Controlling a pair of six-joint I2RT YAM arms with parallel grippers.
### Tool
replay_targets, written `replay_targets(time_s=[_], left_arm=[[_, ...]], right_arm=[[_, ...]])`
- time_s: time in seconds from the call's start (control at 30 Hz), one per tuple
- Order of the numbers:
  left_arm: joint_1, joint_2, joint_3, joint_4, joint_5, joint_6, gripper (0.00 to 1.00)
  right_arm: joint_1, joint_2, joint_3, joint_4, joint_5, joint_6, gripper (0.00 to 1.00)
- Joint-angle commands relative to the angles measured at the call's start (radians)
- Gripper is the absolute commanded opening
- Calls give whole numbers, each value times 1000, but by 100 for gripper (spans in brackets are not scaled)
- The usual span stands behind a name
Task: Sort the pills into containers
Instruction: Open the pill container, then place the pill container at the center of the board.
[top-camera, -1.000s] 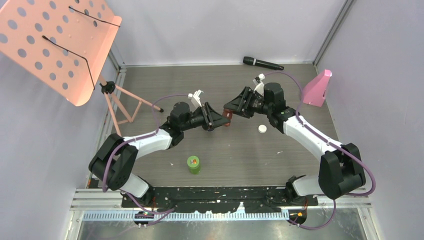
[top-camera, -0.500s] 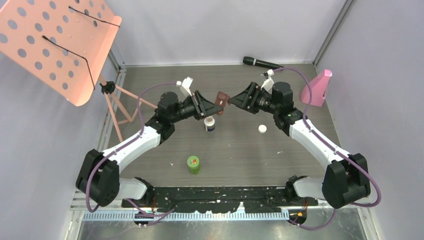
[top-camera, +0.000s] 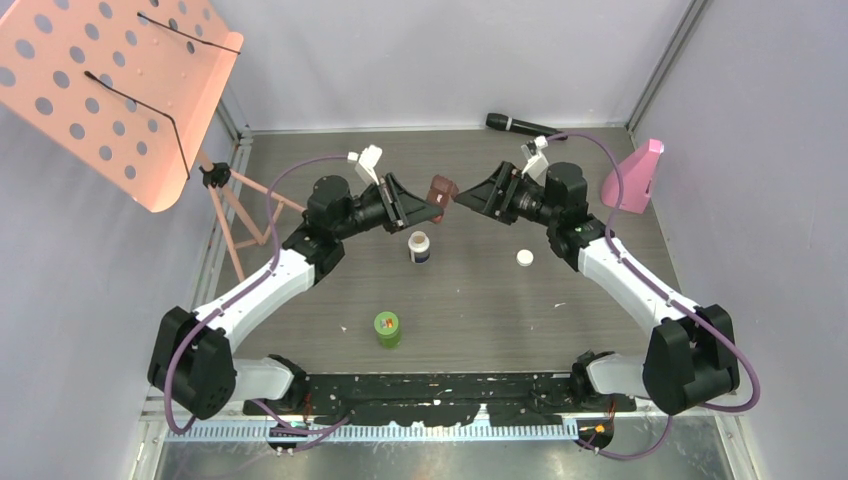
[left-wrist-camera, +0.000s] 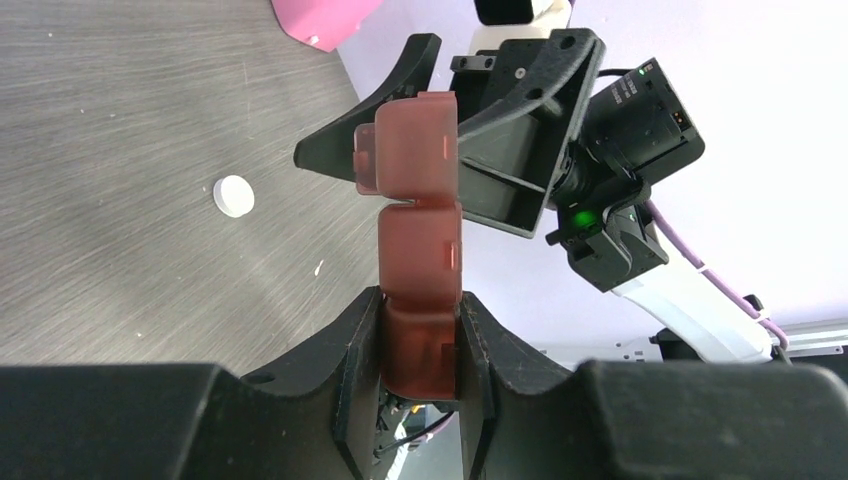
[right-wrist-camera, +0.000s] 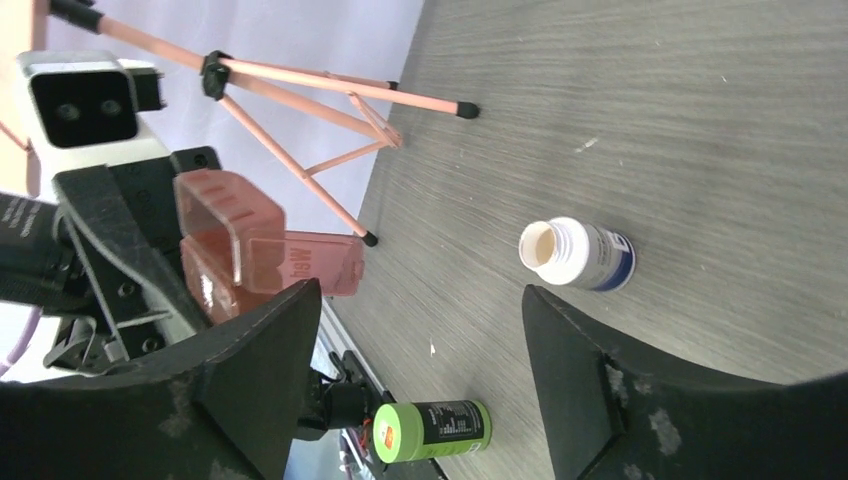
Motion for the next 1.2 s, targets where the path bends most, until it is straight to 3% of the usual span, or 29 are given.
replay_targets(time_s=[0.0,0.27,0.4,0.5,0.53,0.67,0.73,0.87,0.97,1.1,1.17], left_arm=[[16,-23,52,30,25,23,0],[28,-38,48,20,40,12,0],[33,-49,41,43,49,-22,0],[35,-51,33,67,51,-54,0],[36,-51,31,78,51,-62,0],[36,-55,27,98,51,-80,0],[36,-55,26,105,51,-83,0],[36,-58,25,86,45,-81,0],[36,-54,24,57,37,-68,13],[36,-54,6,56,23,-55,40],[36,-58,-2,60,15,-53,47]], right_arm=[[-13,-32,-13,200,-140,2,85],[-14,-9,-43,516,-215,187,86],[-14,35,-70,681,-196,313,65],[-13,60,-58,705,-189,350,47],[-14,65,-57,710,-187,353,46],[-14,59,-47,685,-191,338,41],[-14,53,-41,660,-193,324,34],[-13,51,-6,553,-185,292,7],[-12,52,47,389,-167,257,6],[-12,47,75,286,-157,249,6],[-13,43,79,249,-156,257,5]])
